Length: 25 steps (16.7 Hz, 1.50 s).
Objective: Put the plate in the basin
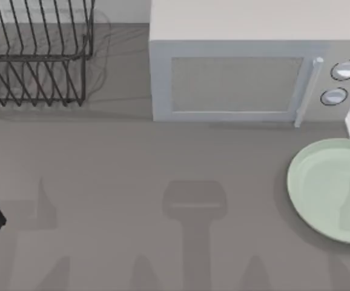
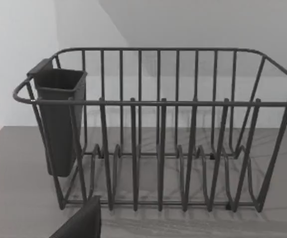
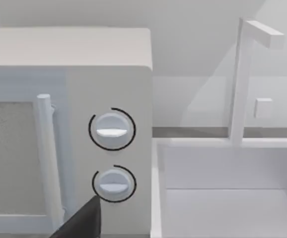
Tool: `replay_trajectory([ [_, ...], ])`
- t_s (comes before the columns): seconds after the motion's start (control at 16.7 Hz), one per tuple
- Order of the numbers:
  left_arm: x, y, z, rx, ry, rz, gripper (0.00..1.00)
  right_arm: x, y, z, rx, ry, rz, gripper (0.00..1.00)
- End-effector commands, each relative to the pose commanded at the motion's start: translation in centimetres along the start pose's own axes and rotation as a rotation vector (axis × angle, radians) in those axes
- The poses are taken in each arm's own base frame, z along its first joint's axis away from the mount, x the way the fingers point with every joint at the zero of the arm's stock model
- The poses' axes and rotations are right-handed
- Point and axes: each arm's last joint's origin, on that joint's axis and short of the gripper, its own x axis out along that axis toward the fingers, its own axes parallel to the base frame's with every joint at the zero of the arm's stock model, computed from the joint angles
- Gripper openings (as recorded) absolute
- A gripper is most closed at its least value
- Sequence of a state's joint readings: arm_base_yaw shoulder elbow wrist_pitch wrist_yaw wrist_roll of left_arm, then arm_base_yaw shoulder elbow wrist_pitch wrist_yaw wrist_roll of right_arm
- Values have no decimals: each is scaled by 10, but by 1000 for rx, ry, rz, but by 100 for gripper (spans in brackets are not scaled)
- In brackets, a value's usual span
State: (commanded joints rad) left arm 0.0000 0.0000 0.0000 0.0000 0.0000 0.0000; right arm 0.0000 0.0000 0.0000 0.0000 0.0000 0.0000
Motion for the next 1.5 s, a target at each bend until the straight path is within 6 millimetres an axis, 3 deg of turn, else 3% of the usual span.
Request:
replay_trajectory([
  [1.02,0,0,0,0,0,0,100,0,0,2,4,7,4,100],
  [1.26,0,0,0,0,0,0,100,3,7,24,48,118,52,100],
  [1.5,0,0,0,0,0,0,100,20,20,58,105,356,123,100],
])
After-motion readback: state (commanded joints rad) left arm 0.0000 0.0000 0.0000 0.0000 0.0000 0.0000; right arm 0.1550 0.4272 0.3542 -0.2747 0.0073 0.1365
